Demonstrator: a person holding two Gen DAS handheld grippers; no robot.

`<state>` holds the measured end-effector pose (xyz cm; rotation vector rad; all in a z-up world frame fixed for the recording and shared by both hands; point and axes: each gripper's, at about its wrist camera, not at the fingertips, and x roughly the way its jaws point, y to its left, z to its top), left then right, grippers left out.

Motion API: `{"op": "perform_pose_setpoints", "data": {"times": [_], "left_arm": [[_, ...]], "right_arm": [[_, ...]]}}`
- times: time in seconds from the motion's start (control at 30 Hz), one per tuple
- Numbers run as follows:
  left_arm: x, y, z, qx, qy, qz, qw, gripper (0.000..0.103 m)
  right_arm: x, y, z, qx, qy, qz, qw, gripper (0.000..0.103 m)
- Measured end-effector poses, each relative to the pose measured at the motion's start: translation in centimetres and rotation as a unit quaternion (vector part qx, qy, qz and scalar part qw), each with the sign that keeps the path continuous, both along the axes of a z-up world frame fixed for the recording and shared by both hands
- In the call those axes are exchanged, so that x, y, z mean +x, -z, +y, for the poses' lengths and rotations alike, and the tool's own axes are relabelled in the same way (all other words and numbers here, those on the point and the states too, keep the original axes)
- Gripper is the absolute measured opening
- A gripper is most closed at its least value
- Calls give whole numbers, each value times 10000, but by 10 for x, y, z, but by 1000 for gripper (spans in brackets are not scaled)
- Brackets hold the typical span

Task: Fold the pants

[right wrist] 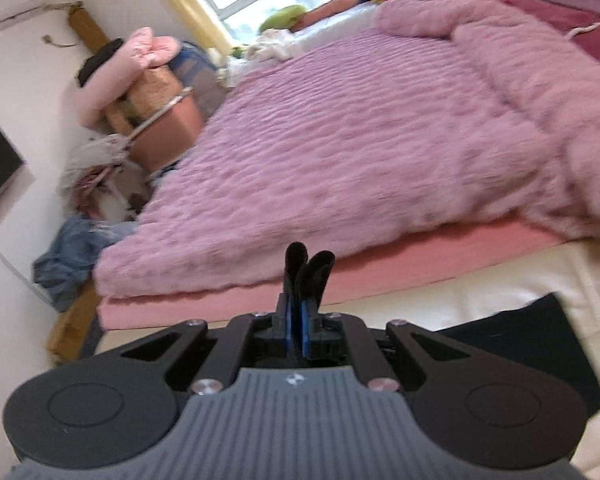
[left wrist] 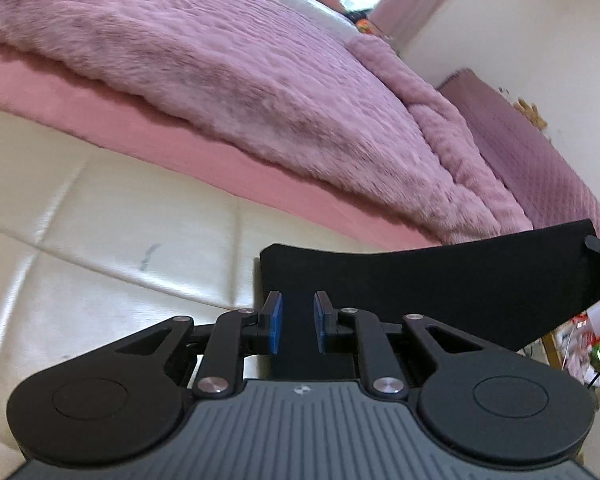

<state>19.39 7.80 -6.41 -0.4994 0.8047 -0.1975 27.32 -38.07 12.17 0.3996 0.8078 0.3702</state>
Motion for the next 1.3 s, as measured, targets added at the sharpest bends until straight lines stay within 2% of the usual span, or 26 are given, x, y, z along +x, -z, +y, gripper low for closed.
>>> {"op": "perform_pose_setpoints", "data": {"times": [0.2,0.4,0.57,0.8,0.9,1.03,1.13,1.2,1.23,1.3], "left_arm": [[25,10,-34,184,322,136,9992,18],[51,29,-63,393,591,345,9969,18],[70,49,-77,613,720,516,9942,18],[88,68,-83,599,726,564,9940,18],[95,74,-85,609,738,611,9935,18],[98,82,-89,701,725,664,9927,18],[98,84,-93,837,676,631,9922,13],[98,83,-93,883,621,637,9921,11],[98,82,-92,882,602,640,9922,11],[97,79,-89,861,495,660,9929,11]], "right_arm": [[10,23,-69,-455,468,256,9975,0],[32,74,-108,-937,707,591,9913,0],[56,121,-110,-1437,734,769,9839,0],[76,190,-110,-2422,680,918,9635,0],[82,213,-111,-2690,755,968,9553,0],[81,233,-114,-2738,797,888,9544,0],[78,239,-115,-2818,847,719,9530,0],[76,240,-113,-3020,928,566,9471,14],[75,240,-111,-3196,1035,498,9405,24],[71,235,-110,-3401,1152,378,9325,19]]}}
